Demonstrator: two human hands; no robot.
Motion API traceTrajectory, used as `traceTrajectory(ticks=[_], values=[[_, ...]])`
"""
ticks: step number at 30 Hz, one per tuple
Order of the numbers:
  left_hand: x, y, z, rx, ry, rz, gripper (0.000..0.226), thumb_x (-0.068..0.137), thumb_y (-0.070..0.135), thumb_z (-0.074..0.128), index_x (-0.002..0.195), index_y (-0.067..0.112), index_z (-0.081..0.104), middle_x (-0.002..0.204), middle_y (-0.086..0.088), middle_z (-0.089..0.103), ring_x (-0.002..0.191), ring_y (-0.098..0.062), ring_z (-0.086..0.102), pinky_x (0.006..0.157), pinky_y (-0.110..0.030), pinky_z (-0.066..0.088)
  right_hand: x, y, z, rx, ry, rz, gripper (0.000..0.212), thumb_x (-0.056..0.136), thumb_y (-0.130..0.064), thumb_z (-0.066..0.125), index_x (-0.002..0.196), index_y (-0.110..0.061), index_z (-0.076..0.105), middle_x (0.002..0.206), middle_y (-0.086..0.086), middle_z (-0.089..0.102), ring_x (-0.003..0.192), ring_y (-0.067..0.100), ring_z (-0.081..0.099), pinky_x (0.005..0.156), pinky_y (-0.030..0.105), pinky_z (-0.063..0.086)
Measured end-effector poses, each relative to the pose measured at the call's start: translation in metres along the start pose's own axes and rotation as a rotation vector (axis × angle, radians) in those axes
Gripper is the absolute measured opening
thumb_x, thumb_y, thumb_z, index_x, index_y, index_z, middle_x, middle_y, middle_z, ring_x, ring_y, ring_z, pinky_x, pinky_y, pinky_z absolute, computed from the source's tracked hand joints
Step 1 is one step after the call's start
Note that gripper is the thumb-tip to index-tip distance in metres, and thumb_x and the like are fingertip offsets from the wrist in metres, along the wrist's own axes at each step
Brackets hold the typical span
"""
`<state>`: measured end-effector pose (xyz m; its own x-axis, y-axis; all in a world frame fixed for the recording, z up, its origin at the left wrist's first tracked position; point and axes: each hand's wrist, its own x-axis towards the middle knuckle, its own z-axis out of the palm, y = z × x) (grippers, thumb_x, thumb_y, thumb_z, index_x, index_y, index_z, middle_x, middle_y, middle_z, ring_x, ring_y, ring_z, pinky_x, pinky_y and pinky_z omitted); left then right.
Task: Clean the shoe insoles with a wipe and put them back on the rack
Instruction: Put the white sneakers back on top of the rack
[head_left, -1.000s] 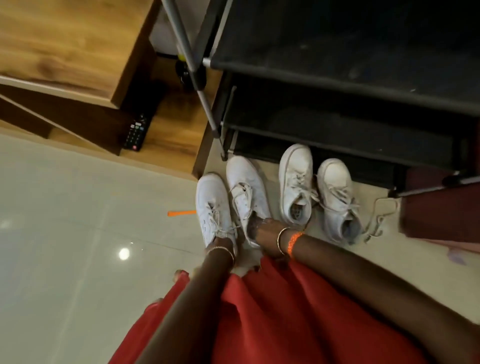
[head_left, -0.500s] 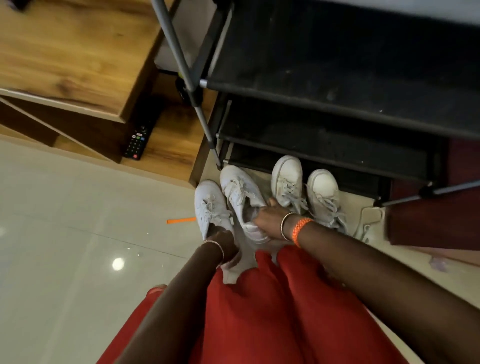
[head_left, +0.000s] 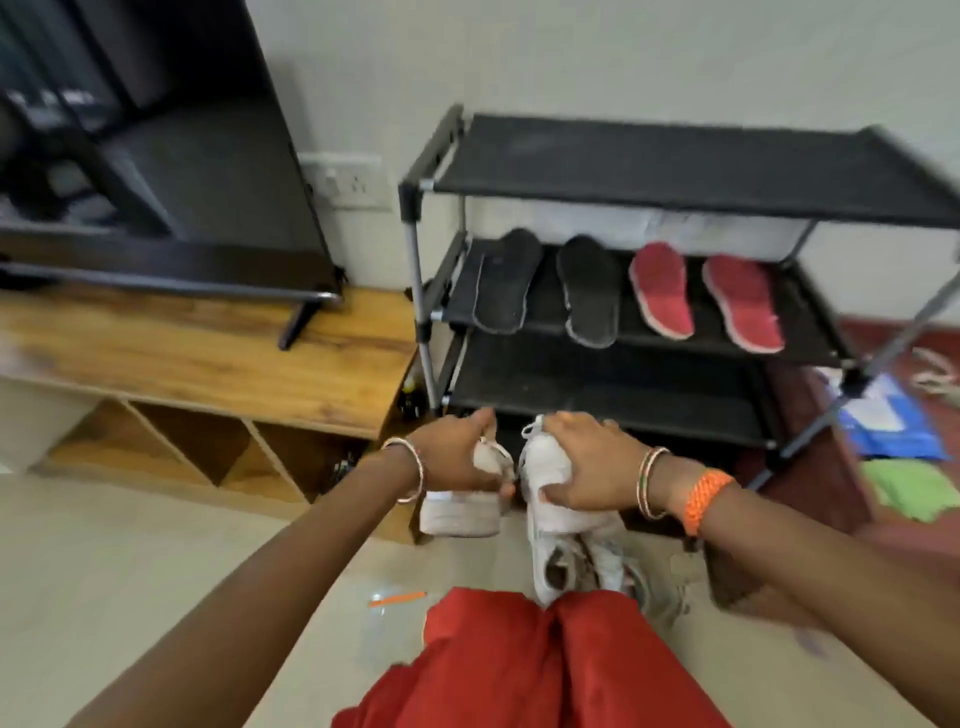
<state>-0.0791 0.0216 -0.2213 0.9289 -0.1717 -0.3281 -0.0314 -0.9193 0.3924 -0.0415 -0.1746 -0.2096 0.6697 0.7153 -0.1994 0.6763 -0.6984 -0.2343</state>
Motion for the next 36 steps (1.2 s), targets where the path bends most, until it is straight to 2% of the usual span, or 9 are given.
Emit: traceTrajectory(ticks=[3, 6, 10, 15, 22, 25, 32, 34, 36], values=[[-0.049, 0.042, -0.06, -0.03, -0.005, 0.155, 0.082, 0.071, 0.036, 0.08, 0.13, 0.025, 0.025, 0.105, -0.004, 0.06, 0.093, -0.021, 0.058, 0.08, -0.03, 0.046, -0.047, -0.02, -0.075, 0.058, 0.088, 0.005, 0.046, 0.074, -0.044, 0.071, 0.094, -0.019, 0.038, 0.1, -0.002, 0.046, 0.097, 0.021, 0.048, 0.08, 0.033, 0.039], [-0.096, 0.077, -0.117, -0.032, 0.088, 0.275, 0.081, 0.075, 0.03, 0.077, 0.132, 0.033, 0.019, 0.114, 0.002, 0.058, 0.095, -0.018, 0.06, 0.089, -0.034, 0.049, -0.098, -0.041, -0.138, 0.075, 0.182, -0.022, 0.042, 0.075, -0.042, 0.074, 0.083, -0.027, 0.035, 0.085, -0.014, 0.04, 0.08, 0.01, 0.041, 0.061, 0.016, 0.029], [-0.152, 0.114, -0.175, 0.012, 0.264, 0.412, 0.076, 0.079, 0.028, 0.073, 0.128, 0.042, 0.016, 0.114, 0.005, 0.06, 0.095, -0.011, 0.06, 0.077, -0.012, 0.045, -0.155, -0.071, -0.2, 0.051, 0.315, -0.067, 0.044, 0.07, -0.049, 0.075, 0.08, -0.03, 0.036, 0.083, -0.016, 0.043, 0.074, 0.005, 0.044, 0.06, 0.015, 0.032], [-0.193, 0.141, -0.223, 0.145, 0.566, 0.54, 0.072, 0.083, 0.024, 0.07, 0.131, 0.033, 0.016, 0.108, 0.001, 0.057, 0.089, -0.018, 0.06, 0.08, -0.024, 0.046, -0.198, -0.107, -0.258, -0.068, 0.498, -0.085, 0.042, 0.075, -0.05, 0.069, 0.094, -0.029, 0.038, 0.09, -0.019, 0.041, 0.08, 0.001, 0.044, 0.065, 0.021, 0.036], [-0.135, 0.143, -0.248, 0.254, 0.752, 0.573, 0.071, 0.083, 0.017, 0.069, 0.141, 0.016, 0.027, 0.1, -0.006, 0.056, 0.085, -0.017, 0.05, 0.086, -0.029, 0.043, -0.139, -0.103, -0.268, -0.28, 0.671, -0.012, 0.056, 0.078, -0.05, 0.066, 0.114, -0.016, 0.04, 0.107, -0.002, 0.043, 0.092, 0.014, 0.039, 0.078, 0.032, 0.036], [-0.093, 0.132, -0.253, 0.295, 0.823, 0.56, 0.073, 0.08, 0.014, 0.071, 0.142, 0.016, 0.033, 0.11, -0.015, 0.062, 0.087, -0.028, 0.059, 0.086, -0.041, 0.049, -0.09, -0.079, -0.26, -0.307, 0.707, 0.061, 0.057, 0.08, -0.049, 0.064, 0.118, -0.014, 0.041, 0.117, 0.003, 0.044, 0.105, 0.02, 0.043, 0.085, 0.036, 0.038], [-0.007, 0.089, -0.236, 0.6, 0.901, 0.503, 0.085, 0.077, 0.009, 0.067, 0.146, 0.03, 0.024, 0.103, -0.004, 0.063, 0.095, -0.023, 0.059, 0.082, -0.034, 0.045, -0.009, -0.026, -0.226, -0.298, 0.831, 0.099, 0.055, 0.07, -0.027, 0.077, 0.114, -0.01, 0.05, 0.113, 0.01, 0.052, 0.103, 0.03, 0.055, 0.079, 0.038, 0.048], [0.012, 0.068, -0.228, 0.365, 1.032, 0.424, 0.091, 0.063, 0.009, 0.081, 0.137, 0.029, 0.033, 0.103, -0.006, 0.064, 0.095, -0.027, 0.062, 0.081, -0.036, 0.049, 0.006, -0.014, -0.212, -0.159, 0.975, 0.132, 0.073, 0.058, -0.017, 0.086, 0.119, -0.01, 0.047, 0.117, 0.013, 0.054, 0.108, 0.034, 0.057, 0.081, 0.042, 0.055], [0.023, 0.057, -0.211, -0.084, 1.132, 0.33, 0.081, 0.076, 0.015, 0.076, 0.141, 0.026, 0.03, 0.134, -0.012, 0.049, 0.124, -0.032, 0.046, 0.105, -0.038, 0.034, 0.016, -0.004, -0.192, -0.107, 1.081, 0.159, 0.086, 0.066, -0.013, 0.082, 0.137, -0.012, 0.034, 0.137, 0.021, 0.043, 0.127, 0.041, 0.043, 0.097, 0.044, 0.044]])
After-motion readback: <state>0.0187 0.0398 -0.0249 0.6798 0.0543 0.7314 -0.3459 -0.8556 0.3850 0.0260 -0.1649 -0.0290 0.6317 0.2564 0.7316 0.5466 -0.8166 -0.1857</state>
